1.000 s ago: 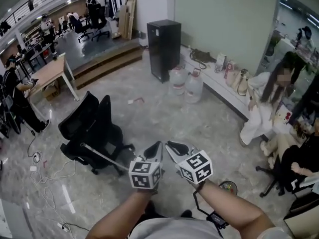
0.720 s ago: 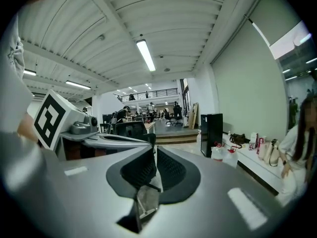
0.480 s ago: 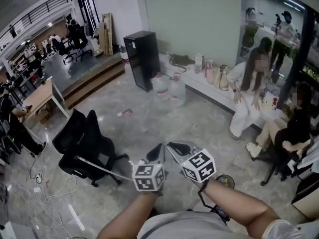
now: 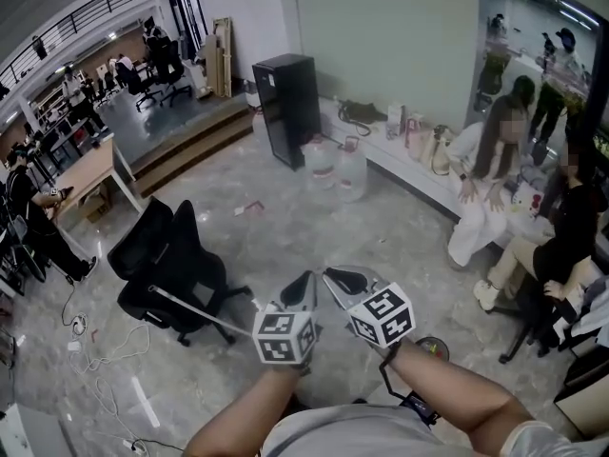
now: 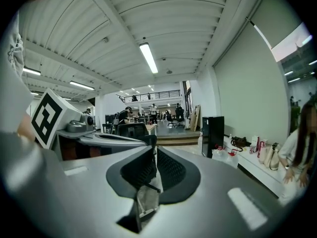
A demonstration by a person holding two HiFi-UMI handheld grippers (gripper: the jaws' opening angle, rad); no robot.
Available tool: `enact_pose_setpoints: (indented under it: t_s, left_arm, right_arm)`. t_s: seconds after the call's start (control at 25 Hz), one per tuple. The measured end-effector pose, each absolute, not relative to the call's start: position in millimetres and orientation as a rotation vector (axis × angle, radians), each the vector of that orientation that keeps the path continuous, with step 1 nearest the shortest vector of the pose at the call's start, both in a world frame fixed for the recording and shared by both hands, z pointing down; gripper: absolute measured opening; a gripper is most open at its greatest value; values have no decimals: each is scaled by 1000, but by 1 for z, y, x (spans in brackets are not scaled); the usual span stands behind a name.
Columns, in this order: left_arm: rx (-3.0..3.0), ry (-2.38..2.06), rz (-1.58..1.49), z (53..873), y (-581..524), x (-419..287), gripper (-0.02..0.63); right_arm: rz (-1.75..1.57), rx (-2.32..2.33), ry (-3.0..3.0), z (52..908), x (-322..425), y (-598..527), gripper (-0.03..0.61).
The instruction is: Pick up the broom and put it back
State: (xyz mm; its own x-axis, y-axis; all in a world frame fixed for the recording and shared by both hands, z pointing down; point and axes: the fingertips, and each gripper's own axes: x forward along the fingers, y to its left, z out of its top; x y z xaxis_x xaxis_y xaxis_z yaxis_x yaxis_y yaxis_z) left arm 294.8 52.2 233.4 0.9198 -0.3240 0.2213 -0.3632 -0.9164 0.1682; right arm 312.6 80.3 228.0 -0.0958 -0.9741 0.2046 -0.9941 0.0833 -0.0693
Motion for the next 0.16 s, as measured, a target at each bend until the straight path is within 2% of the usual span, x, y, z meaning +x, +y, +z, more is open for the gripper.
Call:
enact_pose_setpoints:
  t_s: [0.16]
  left_arm:
    - [2898,-538,275,229,53,295,5]
  right_arm:
    - [291,2029,-2238,226,313,80,31]
